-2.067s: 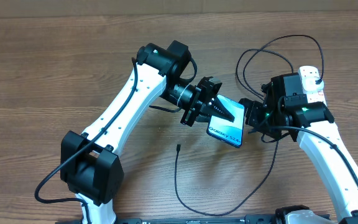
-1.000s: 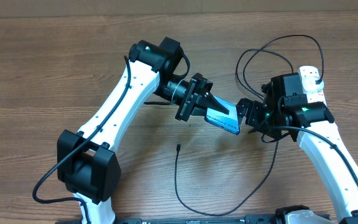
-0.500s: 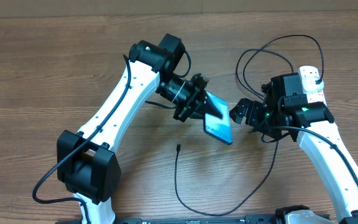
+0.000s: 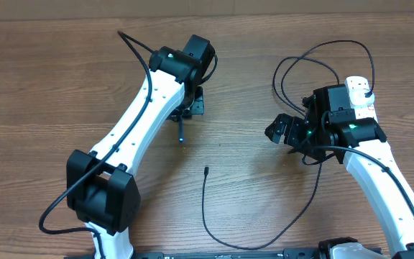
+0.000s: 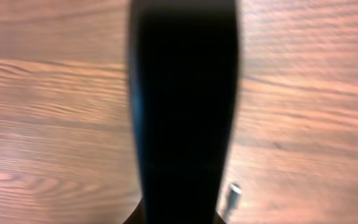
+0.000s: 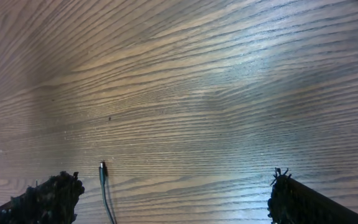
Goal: Plug charger to phone and switch on socket
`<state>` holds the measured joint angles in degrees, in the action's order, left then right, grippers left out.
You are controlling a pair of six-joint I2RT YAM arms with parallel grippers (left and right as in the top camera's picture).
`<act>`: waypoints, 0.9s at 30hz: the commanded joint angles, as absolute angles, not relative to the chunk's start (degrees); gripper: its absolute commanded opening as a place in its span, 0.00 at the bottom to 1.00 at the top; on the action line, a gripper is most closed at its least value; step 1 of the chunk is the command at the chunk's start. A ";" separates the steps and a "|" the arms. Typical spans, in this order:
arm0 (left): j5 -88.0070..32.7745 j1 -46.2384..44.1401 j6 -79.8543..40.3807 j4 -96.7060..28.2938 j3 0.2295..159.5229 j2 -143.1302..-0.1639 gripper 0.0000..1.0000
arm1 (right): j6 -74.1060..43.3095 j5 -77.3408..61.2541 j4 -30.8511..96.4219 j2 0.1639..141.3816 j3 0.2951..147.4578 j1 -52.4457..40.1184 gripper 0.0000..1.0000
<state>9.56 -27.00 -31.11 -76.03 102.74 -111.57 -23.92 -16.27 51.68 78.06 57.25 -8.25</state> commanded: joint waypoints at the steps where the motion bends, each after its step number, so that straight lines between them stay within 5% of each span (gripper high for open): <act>1: 16.49 -27.83 -30.61 -75.81 103.66 -116.22 0.04 | -23.51 -15.90 51.55 78.24 57.71 -8.08 1.00; 27: 2.72 -27.51 -16.29 -68.64 103.74 -125.03 0.04 | -23.51 -15.90 51.53 78.24 57.71 -8.08 1.00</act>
<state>5.28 -27.66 -19.03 -68.99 102.74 -125.95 -23.90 -16.25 51.66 78.06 57.23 -8.23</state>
